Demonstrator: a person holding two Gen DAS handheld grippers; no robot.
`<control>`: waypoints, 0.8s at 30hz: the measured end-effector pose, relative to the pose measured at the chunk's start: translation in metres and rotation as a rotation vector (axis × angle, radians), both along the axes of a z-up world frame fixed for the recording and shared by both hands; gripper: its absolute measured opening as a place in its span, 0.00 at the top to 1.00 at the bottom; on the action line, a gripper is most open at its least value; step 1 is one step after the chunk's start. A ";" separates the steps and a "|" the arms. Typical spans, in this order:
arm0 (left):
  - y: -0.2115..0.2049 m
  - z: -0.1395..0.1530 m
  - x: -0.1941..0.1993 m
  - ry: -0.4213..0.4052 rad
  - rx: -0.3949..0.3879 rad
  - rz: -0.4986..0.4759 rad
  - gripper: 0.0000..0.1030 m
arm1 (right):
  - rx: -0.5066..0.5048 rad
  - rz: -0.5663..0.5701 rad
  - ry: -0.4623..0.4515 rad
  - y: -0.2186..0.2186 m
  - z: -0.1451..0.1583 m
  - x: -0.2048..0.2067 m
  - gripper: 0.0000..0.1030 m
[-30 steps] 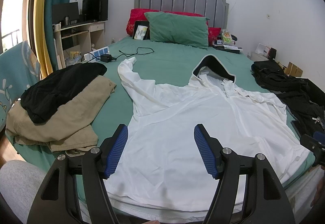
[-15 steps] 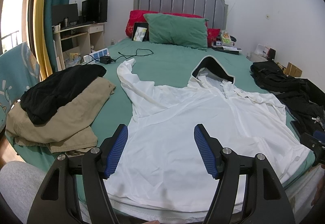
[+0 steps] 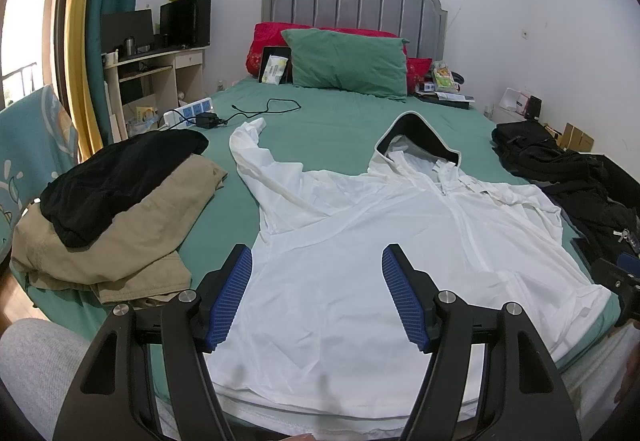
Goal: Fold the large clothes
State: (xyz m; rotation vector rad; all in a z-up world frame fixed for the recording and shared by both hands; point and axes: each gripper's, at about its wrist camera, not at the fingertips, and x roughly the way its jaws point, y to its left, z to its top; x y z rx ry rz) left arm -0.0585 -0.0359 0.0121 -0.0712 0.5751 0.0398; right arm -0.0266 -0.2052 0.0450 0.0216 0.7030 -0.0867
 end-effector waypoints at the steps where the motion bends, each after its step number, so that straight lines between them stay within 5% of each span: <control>1: 0.000 0.000 0.000 0.000 0.000 0.000 0.31 | 0.004 0.000 0.013 0.000 0.000 0.001 0.01; 18: 0.000 -0.002 -0.001 -0.002 0.000 -0.001 0.31 | -0.017 0.001 0.009 0.002 0.001 0.000 0.01; 24: -0.001 -0.002 0.000 -0.005 0.001 -0.006 0.31 | -0.048 0.013 -0.063 0.004 0.003 0.004 0.01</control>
